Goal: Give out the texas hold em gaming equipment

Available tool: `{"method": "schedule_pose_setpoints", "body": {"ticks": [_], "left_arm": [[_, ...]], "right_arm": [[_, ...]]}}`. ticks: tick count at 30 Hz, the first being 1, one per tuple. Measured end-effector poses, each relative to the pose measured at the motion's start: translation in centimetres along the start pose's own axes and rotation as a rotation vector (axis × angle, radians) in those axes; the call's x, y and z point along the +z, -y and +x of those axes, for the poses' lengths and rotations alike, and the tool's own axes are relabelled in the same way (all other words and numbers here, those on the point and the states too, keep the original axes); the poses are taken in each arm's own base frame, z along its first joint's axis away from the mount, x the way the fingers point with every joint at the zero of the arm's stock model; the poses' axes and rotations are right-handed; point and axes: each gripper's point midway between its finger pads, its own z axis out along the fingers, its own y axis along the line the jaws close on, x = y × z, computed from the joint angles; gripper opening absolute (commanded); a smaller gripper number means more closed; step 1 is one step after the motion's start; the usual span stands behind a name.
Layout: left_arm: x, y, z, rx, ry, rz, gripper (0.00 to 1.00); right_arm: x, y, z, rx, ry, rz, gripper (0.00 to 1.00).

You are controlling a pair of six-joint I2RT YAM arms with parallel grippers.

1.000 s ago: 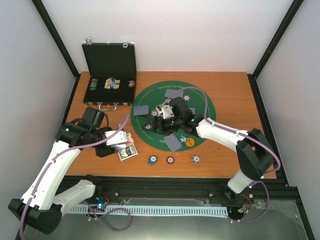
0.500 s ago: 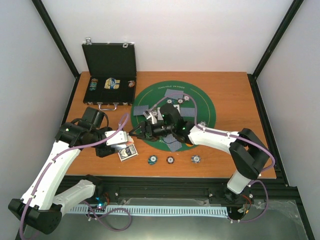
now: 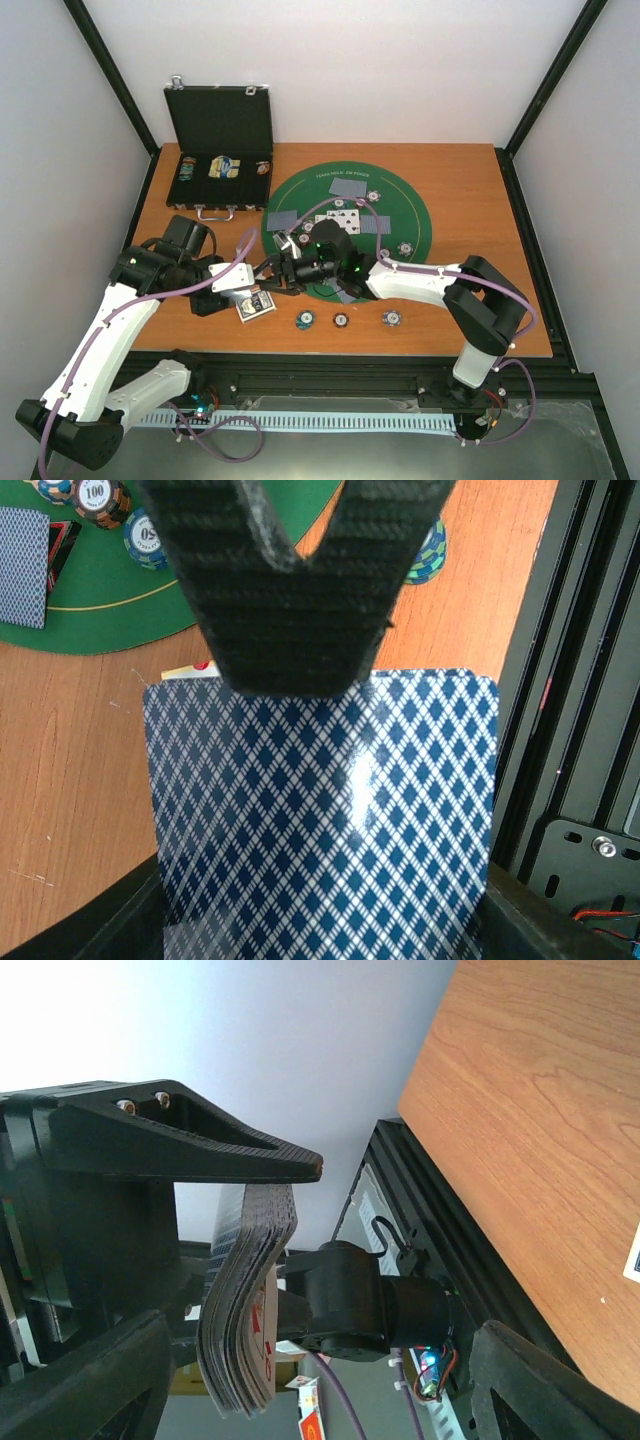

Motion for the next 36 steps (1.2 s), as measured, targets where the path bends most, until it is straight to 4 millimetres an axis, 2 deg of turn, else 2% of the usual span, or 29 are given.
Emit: {"method": "schedule_pose_setpoints", "body": {"ticks": [6, 15, 26, 36], "left_arm": [[0.0, 0.0, 0.0, 0.0, 0.0, 0.0, 0.17], [0.0, 0.0, 0.0, 0.0, 0.0, 0.001, 0.17], [0.0, 0.1, 0.1, -0.001, -0.005, 0.003, 0.17], [0.0, 0.1, 0.1, -0.002, -0.007, 0.007, 0.16]], "right_arm": [[0.4, -0.6, 0.2, 0.002, -0.001, -0.037, 0.8], [2.9, -0.2, 2.1, 0.035, -0.055, -0.061, 0.79], [4.4, -0.4, 1.1, 0.049, -0.062, -0.113, 0.76], [4.4, -0.4, 0.8, 0.045, -0.058, -0.117, 0.68]]}}
